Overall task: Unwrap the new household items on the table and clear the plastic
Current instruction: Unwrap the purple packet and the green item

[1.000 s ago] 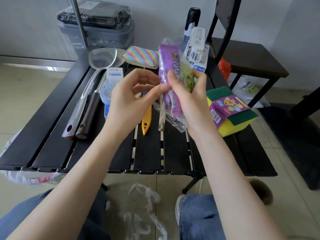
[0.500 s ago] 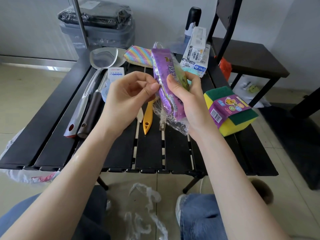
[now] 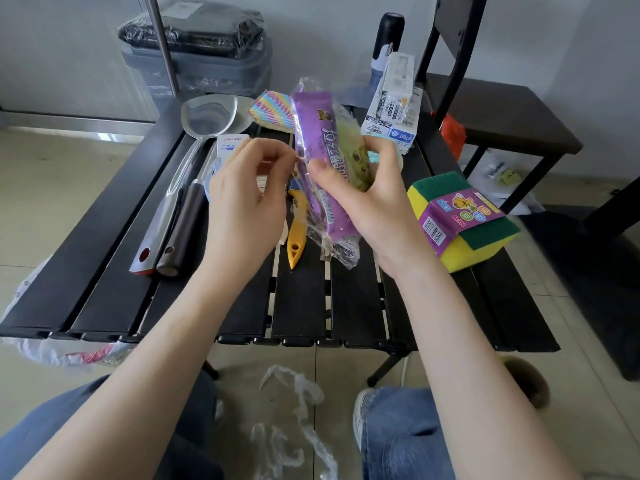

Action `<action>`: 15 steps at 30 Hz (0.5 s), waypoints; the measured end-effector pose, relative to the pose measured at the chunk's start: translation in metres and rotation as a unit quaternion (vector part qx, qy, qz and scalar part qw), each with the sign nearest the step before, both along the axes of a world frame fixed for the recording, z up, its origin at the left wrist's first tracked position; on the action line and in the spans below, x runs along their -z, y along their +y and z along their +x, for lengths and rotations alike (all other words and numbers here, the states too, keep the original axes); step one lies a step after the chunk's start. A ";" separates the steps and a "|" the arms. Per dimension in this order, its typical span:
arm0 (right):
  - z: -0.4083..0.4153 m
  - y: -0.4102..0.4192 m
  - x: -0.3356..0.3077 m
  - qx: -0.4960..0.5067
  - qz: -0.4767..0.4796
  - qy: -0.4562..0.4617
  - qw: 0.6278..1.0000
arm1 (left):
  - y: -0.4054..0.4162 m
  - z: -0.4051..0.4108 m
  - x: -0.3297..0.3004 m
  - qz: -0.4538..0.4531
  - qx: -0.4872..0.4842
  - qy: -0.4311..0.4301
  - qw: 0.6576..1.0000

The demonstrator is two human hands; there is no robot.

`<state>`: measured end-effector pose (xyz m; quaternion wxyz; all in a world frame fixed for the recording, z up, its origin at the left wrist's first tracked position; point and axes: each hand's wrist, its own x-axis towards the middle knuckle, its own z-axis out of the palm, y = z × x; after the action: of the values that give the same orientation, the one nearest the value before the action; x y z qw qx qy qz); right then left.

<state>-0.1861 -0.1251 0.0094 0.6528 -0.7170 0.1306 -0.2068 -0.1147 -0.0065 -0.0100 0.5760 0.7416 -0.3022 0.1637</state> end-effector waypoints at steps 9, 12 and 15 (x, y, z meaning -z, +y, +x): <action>-0.002 -0.006 -0.003 -0.038 0.003 0.001 0.999 | 0.007 -0.006 -0.019 -0.007 0.147 0.204 0.968; 0.001 -0.001 -0.001 -0.001 -0.017 -0.005 1.000 | 0.010 -0.003 -0.018 0.012 0.159 0.187 0.969; 0.000 0.004 0.000 0.023 -0.030 -0.011 0.999 | 0.011 0.000 -0.015 0.056 0.153 0.115 0.980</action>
<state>-0.1857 -0.1209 0.0092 0.6277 -0.7305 0.1332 -0.2337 -0.1143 0.0043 0.0053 0.5828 0.7315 -0.3525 -0.0299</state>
